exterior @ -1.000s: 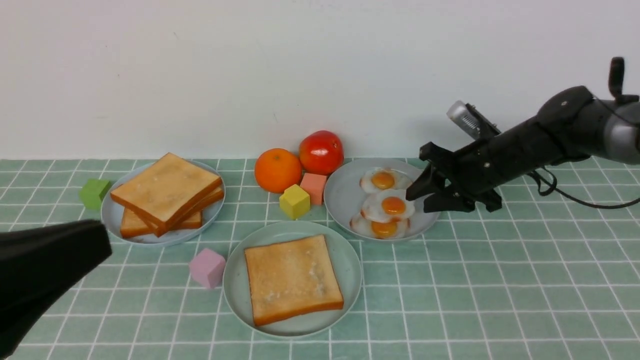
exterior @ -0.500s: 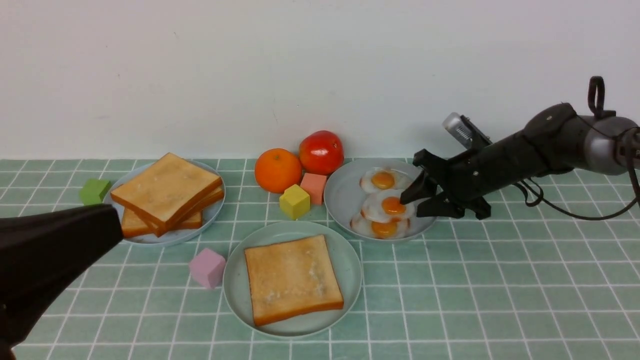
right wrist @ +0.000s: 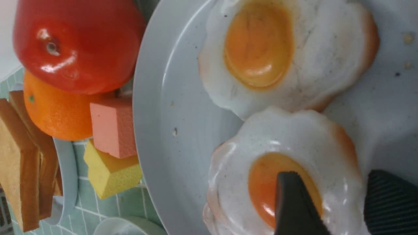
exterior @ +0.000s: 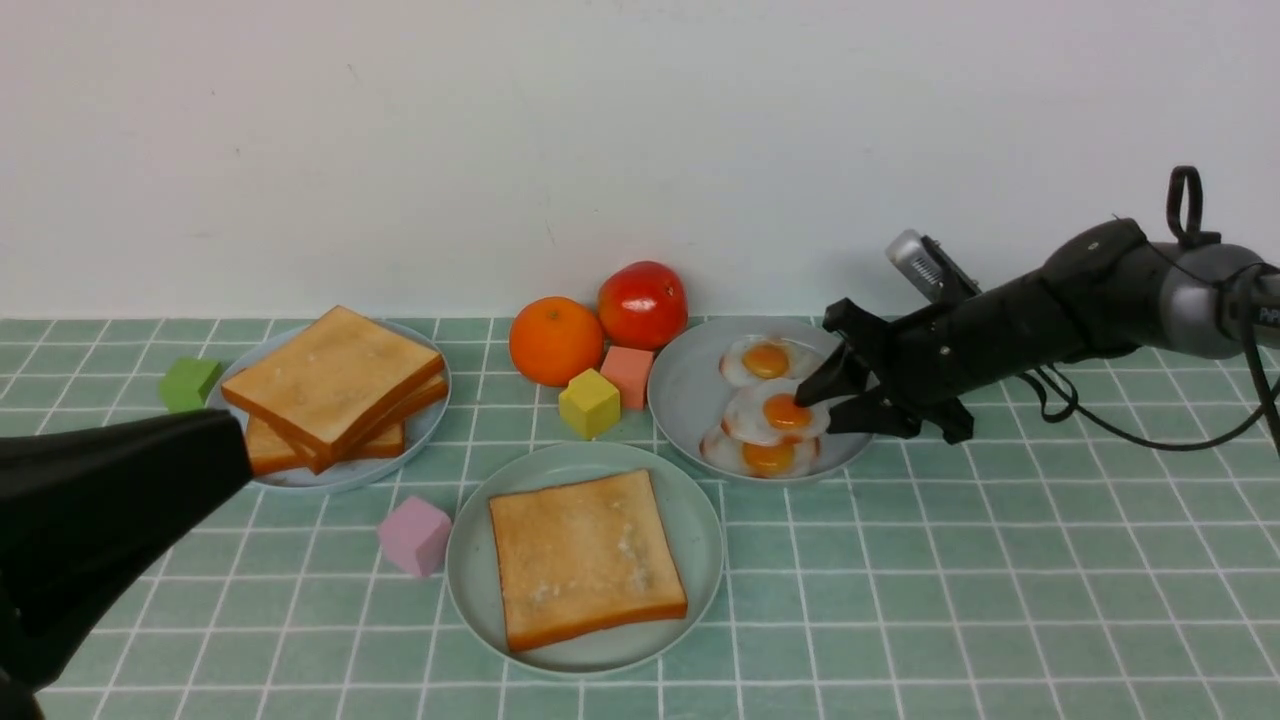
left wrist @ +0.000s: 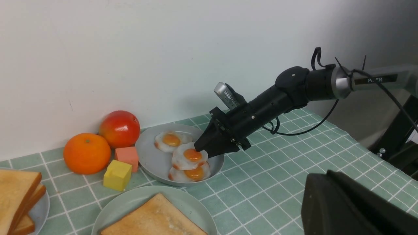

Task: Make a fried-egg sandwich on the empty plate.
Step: Use the right arm to grab a fried egg

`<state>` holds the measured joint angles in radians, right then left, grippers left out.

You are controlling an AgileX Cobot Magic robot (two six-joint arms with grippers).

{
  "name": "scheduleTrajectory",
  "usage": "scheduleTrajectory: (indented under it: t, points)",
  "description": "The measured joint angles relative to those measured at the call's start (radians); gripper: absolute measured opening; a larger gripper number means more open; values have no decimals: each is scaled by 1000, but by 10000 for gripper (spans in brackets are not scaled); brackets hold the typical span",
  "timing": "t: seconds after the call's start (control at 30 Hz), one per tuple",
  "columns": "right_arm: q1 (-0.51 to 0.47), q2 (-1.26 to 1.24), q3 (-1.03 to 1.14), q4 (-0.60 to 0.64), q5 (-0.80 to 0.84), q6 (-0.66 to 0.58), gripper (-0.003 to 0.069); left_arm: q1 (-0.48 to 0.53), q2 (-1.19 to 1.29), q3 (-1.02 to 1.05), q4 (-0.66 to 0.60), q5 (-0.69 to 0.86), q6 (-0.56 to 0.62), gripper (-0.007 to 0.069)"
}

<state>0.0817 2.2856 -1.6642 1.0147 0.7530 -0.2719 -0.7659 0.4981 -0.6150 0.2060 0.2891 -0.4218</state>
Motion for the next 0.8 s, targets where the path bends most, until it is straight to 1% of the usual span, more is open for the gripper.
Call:
scheduleTrajectory:
  t: [0.3, 0.43, 0.47, 0.6, 0.63, 0.67, 0.73, 0.8]
  points:
    - [0, 15, 0, 62, -7, -56, 329, 0, 0, 0, 0, 0, -3, -13]
    - [-1, 25, -3, 79, -2, -64, 295, 0, 0, 0, 0, 0, -4, -13]
    - [-1, 26, -4, 81, -2, -65, 281, 0, 0, 0, 0, 0, -4, -13]
    - [-3, 25, -6, 92, 3, -65, 166, 0, 0, 0, 0, 0, -4, -13]
    - [-5, 22, -7, 96, 9, -68, 110, 0, 0, 0, 0, 0, -4, -13]
    - [-8, 19, -7, 98, 13, -72, 78, 0, 0, 0, 0, 0, -4, -13]
    - [-12, 8, -7, 101, 25, -81, 55, 0, 0, 0, 0, 0, -4, -13]
    - [-16, -6, -7, 99, 34, -89, 57, 0, 0, 0, 0, 0, -4, -13]
